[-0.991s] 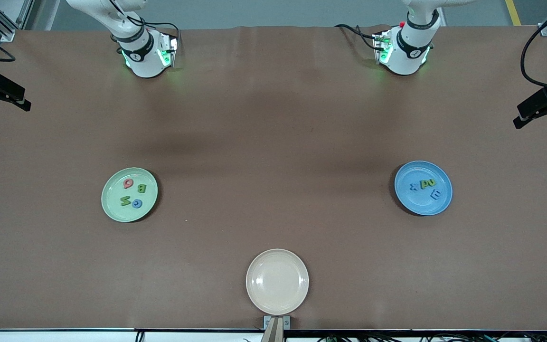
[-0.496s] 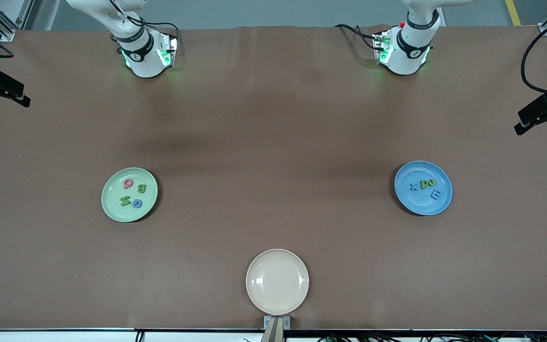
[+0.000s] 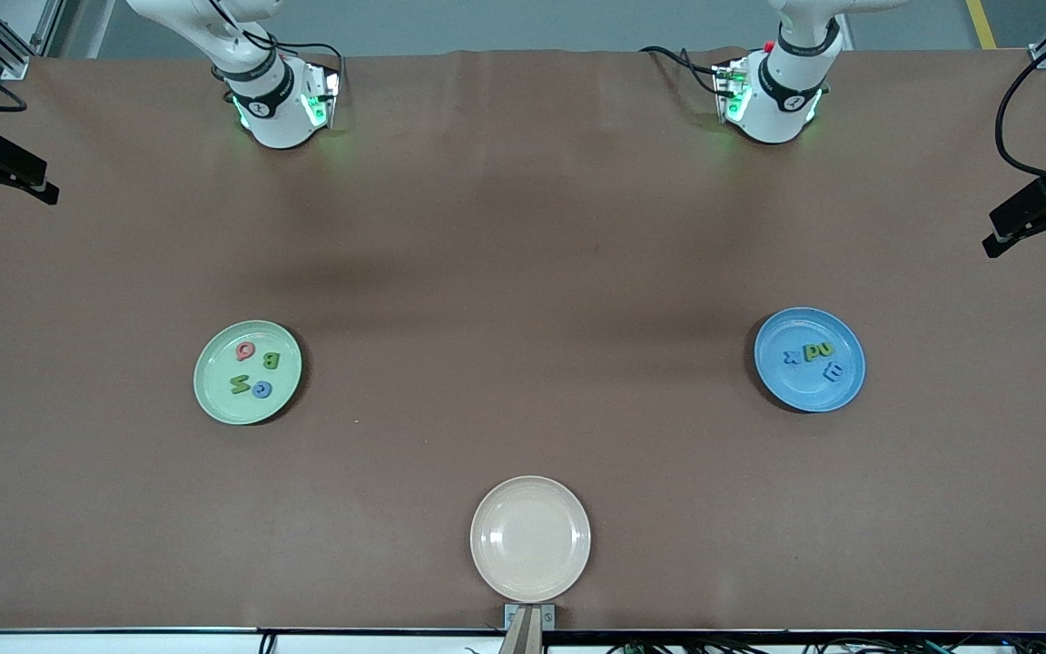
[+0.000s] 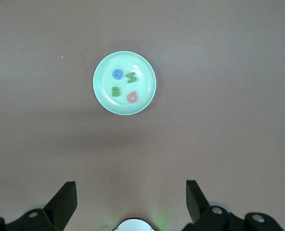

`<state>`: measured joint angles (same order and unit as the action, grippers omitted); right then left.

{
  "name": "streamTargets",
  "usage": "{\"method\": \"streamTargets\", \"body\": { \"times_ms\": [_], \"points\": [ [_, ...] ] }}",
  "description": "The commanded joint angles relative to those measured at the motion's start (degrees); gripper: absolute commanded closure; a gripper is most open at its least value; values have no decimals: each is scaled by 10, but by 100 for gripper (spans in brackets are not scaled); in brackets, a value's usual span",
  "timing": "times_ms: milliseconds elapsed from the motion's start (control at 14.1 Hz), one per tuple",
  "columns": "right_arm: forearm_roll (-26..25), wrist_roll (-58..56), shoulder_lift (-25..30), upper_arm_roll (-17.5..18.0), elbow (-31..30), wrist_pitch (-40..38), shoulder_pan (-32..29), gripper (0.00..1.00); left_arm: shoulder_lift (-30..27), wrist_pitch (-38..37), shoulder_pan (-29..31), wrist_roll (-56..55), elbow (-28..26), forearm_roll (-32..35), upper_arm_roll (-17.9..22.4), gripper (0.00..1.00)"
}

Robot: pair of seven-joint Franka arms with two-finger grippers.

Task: Sort upper and lower case letters into plates

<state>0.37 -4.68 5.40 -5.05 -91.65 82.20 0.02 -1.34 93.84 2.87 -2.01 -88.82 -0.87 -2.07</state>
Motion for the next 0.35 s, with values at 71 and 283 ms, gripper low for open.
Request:
{"method": "streamTargets", "body": {
  "times_ms": [71, 283],
  "points": [
    [7, 13, 8, 2, -6, -5, -2, 0, 1, -2, 0, 2, 9, -3, -1, 0],
    [7, 10, 8, 2, -6, -5, -1, 0, 2, -2, 0, 2, 8, -4, -1, 0]
  ]
}}
